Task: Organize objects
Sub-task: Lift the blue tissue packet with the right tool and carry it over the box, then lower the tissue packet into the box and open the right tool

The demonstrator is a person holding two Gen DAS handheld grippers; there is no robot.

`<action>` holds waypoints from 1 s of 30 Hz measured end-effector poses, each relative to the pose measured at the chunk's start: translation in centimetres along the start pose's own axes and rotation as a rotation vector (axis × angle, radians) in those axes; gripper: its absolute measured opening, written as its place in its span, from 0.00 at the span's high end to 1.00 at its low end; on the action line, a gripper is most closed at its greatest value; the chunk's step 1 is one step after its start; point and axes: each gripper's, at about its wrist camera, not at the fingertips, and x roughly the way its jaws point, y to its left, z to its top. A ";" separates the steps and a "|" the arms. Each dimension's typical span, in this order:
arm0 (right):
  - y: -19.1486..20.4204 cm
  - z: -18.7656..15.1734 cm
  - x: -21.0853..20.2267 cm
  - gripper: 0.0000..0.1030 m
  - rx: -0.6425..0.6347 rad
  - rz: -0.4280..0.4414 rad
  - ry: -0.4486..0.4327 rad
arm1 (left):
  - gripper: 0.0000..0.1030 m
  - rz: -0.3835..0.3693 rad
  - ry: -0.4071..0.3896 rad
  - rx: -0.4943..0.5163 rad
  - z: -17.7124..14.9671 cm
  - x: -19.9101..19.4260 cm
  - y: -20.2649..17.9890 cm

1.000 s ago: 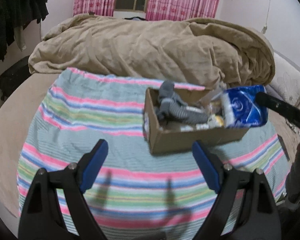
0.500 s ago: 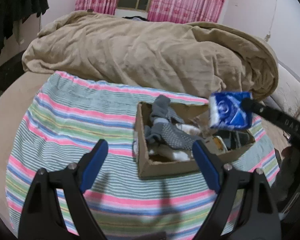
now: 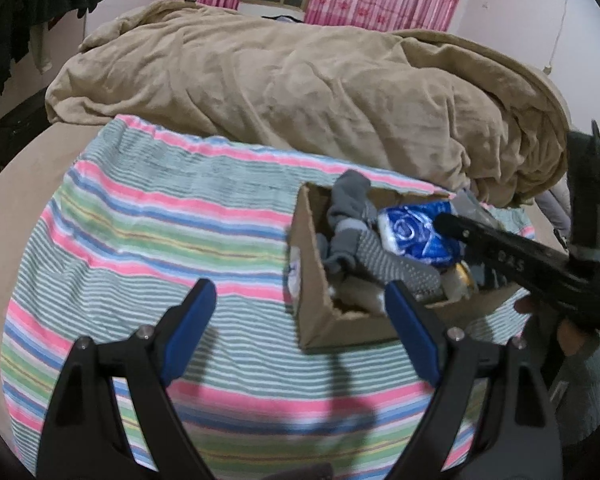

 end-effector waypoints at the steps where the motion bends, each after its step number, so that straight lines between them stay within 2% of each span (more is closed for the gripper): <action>1: 0.1 0.0 0.3 0.87 -0.006 -0.011 0.001 | 0.15 0.000 0.007 0.006 -0.2 0.2 -0.1; 5: 0.6 -0.2 0.9 0.86 -0.035 -0.043 -0.004 | 0.15 -0.001 0.018 0.029 -0.5 0.1 -0.4; 11: 0.4 -0.1 0.3 0.79 -0.017 -0.035 -0.015 | 0.15 -0.013 0.003 0.046 -1.0 -1.3 -0.7; 13: 0.3 -0.1 -0.5 0.66 -0.008 -0.021 -0.022 | 0.15 -0.012 0.005 0.048 -1.1 -1.7 -0.8; 14: 0.4 -0.1 -0.9 0.63 -0.008 -0.018 -0.026 | 0.15 -0.016 0.003 0.051 -1.1 -2.1 -1.0; 16: 0.7 -0.4 -2.0 0.46 -0.015 -0.021 -0.041 | 0.15 -0.016 -0.006 0.062 -1.2 -2.6 -1.1; 18: 0.9 -0.7 -3.0 0.38 -0.020 -0.013 -0.051 | 0.15 -0.017 -0.012 0.068 -1.4 -3.2 -1.3; 23: 1.1 -2.0 -5.5 0.37 -0.030 -0.014 -0.069 | 0.15 -0.013 -0.011 0.066 -1.9 -3.8 -1.6; 30: 0.3 -4.0 -8.7 0.37 -0.018 -0.016 -0.073 | 0.15 -0.072 -0.006 0.074 -3.2 -5.7 -3.3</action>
